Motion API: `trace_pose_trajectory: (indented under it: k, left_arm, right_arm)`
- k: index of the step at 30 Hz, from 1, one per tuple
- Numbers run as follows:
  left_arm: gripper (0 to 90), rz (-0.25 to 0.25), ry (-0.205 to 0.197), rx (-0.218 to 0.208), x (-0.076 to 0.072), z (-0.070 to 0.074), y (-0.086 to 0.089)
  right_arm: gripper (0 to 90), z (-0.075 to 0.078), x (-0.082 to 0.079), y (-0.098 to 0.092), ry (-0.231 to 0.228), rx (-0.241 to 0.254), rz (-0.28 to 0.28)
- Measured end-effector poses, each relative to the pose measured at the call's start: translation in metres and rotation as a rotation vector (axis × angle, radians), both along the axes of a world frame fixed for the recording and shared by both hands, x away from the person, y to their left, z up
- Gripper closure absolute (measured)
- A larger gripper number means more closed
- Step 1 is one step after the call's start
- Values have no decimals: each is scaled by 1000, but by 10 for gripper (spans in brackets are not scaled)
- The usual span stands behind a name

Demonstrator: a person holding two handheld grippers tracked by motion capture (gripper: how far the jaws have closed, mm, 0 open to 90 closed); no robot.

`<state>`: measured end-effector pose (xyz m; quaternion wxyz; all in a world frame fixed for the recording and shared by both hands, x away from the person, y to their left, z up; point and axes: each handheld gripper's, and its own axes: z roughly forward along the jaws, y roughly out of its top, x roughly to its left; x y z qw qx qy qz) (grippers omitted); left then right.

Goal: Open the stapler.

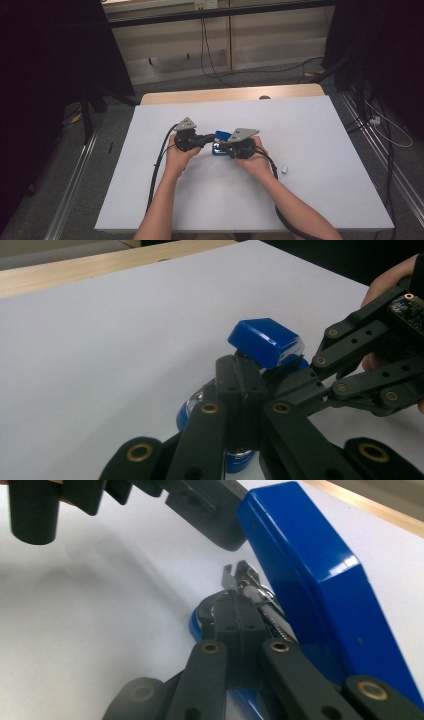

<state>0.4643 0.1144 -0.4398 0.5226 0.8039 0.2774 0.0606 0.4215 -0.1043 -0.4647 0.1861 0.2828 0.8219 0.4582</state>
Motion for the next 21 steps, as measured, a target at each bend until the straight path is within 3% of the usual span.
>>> trace_pose_trajectory:
  k: [8,13,21]
  left_arm:
    - [900,-9,-22,-15,-2,8,-3]
    - [900,-11,-30,-19,-2,8,-4]
    - [900,-11,-34,-18,-2,7,-4]
  right_arm:
    - [900,6,-1,0,-27,49,-35]
    - [900,6,-2,5,-61,71,-87]
    - [900,0,-3,10,-74,74,-139]
